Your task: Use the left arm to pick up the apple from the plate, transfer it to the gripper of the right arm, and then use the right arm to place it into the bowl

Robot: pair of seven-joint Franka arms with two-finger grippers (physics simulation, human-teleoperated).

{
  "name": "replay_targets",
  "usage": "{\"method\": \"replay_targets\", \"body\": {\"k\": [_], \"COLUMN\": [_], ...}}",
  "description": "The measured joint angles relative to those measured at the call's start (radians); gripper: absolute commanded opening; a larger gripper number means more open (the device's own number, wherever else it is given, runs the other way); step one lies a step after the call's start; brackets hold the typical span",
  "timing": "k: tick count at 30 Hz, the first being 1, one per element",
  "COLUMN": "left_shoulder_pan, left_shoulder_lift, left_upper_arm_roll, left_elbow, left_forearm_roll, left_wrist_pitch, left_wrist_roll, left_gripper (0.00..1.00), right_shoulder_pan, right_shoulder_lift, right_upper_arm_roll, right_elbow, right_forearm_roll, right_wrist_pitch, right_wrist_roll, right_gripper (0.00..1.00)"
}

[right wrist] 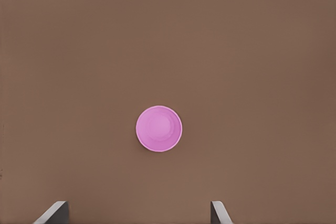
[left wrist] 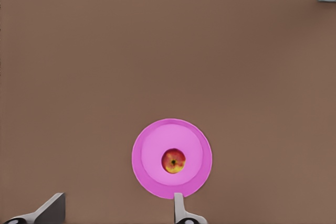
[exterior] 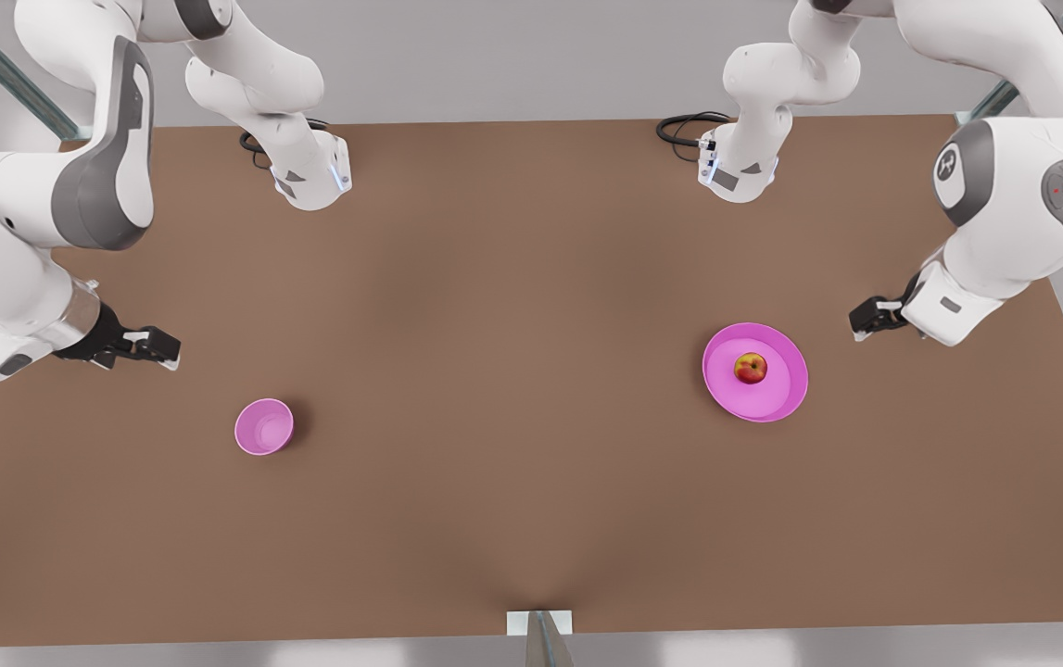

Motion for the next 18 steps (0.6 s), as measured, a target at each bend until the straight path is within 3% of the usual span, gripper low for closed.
{"method": "replay_targets", "body": {"k": [3,10,18], "left_shoulder_pan": [-0.009,-0.015,-0.032], "left_shoulder_lift": [0.025,-0.076,-0.016], "left_upper_arm_roll": [0.001,0.002,0.001], "left_elbow": [-0.050,-0.632,-0.778], "left_forearm_roll": [0.005,-0.022,-0.029], "left_wrist_pitch": [0.042,0.422,0.749], "left_wrist_roll": [-0.001,-0.026,-0.066], "left_gripper": [1.00,1.00,1.00], "right_shoulder_pan": [0.004,0.004,0.001], "right_shoulder_lift": [0.001,0.000,0.000], "right_upper_arm_roll": [0.001,0.001,0.001], "right_elbow": [0.003,0.000,0.000], "right_forearm_roll": [-0.002,-0.001,-0.001], "right_wrist_pitch": [0.006,0.012,0.014], "right_wrist_roll": [0.002,0.007,0.009], "right_gripper": [1.00,1.00,1.00]}}
